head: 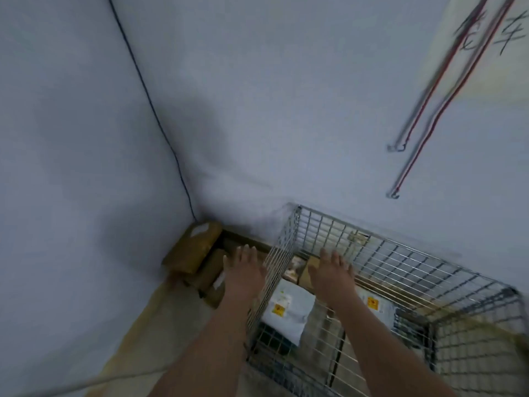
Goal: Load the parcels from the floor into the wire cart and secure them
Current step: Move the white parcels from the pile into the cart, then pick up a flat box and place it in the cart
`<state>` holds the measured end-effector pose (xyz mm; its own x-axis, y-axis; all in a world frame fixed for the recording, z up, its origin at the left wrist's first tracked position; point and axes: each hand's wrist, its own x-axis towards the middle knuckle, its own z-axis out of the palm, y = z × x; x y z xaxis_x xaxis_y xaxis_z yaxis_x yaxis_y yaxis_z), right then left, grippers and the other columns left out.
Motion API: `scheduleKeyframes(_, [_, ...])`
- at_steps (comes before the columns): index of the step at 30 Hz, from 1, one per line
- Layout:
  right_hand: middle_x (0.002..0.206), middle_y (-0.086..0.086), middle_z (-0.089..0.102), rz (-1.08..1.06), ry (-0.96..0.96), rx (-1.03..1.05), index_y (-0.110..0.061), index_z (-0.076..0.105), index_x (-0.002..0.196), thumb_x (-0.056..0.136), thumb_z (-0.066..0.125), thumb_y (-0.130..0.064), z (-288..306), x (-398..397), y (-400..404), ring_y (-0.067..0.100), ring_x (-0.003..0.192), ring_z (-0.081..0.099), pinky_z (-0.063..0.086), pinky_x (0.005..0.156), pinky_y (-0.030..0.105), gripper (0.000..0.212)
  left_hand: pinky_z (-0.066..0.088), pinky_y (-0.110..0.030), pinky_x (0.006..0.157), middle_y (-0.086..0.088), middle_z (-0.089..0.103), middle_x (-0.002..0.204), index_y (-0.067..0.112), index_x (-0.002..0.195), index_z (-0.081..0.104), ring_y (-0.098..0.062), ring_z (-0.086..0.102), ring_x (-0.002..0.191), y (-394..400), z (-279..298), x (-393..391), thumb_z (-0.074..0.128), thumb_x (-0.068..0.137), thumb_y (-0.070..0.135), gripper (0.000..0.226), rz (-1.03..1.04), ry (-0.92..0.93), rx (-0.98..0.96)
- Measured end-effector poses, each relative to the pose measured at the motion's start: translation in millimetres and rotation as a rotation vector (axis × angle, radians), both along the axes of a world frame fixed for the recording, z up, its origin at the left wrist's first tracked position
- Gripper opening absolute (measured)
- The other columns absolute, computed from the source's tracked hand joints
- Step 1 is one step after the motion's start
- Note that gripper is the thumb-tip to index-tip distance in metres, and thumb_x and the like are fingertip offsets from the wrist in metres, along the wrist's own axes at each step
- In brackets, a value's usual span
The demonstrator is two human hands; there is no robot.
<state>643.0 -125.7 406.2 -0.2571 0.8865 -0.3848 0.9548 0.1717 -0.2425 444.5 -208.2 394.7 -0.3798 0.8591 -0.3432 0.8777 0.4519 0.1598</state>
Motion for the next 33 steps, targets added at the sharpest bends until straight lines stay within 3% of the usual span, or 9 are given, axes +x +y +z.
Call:
scheduleKeyframes(9, [0.165, 0.017, 0.000, 0.143, 0.006, -0.002, -0.020, 0.004, 0.159, 0.103, 0.025, -0.053, 59, -140, -95, 0.035, 0.152, 0.001, 0.004, 0.122, 0.054, 0.068, 0.007, -0.061, 0.120, -0.006, 0.010, 0.167, 0.017, 0.159, 0.013, -0.026, 0.005, 0.154, -127, 41, -149, 0.022, 0.105, 0.048, 0.063, 0.210, -0.032, 0.063])
scheduleKeyframes(13, [0.165, 0.015, 0.000, 0.177, -0.009, -0.041, -0.020, 0.004, 0.159, 0.105, 0.028, -0.044, 62, -208, -140, 0.034, 0.152, 0.001, 0.004, 0.123, 0.053, 0.064, 0.006, -0.061, 0.120, -0.005, 0.005, 0.167, 0.016, 0.160, 0.007, -0.026, 0.004, 0.154, -190, 44, -214, 0.020, 0.105, 0.046, 0.064, 0.276, 0.017, 0.018])
scheduleKeyframes(19, [0.164, 0.015, 0.011, 0.309, -0.033, -0.054, -0.021, 0.011, 0.158, 0.102, 0.031, -0.048, 56, -287, -186, 0.034, 0.151, 0.014, 0.013, 0.121, 0.053, 0.065, 0.004, -0.060, 0.120, -0.003, 0.001, 0.168, 0.018, 0.160, 0.003, -0.026, 0.000, 0.154, -244, 41, -264, 0.019, 0.106, 0.047, 0.064, 0.360, -0.030, -0.052])
scheduleKeyframes(25, [0.165, 0.015, 0.007, 0.327, -0.037, -0.085, -0.017, 0.007, 0.159, 0.103, 0.031, -0.050, 51, -318, -172, 0.031, 0.153, 0.006, 0.008, 0.122, 0.054, 0.069, 0.005, -0.061, 0.120, -0.005, 0.001, 0.168, 0.019, 0.160, 0.005, -0.028, -0.001, 0.154, -242, 26, -284, 0.020, 0.106, 0.048, 0.063, 0.397, -0.054, -0.077])
scheduleKeyframes(33, [0.165, 0.015, 0.007, 0.328, -0.014, -0.113, -0.018, 0.006, 0.159, 0.103, 0.027, -0.050, 32, -336, -109, 0.032, 0.152, 0.008, 0.006, 0.123, 0.052, 0.068, 0.005, -0.059, 0.121, -0.004, 0.001, 0.168, 0.019, 0.160, 0.005, -0.026, 0.000, 0.154, -174, 20, -291, 0.018, 0.106, 0.049, 0.064, 0.414, -0.058, -0.119])
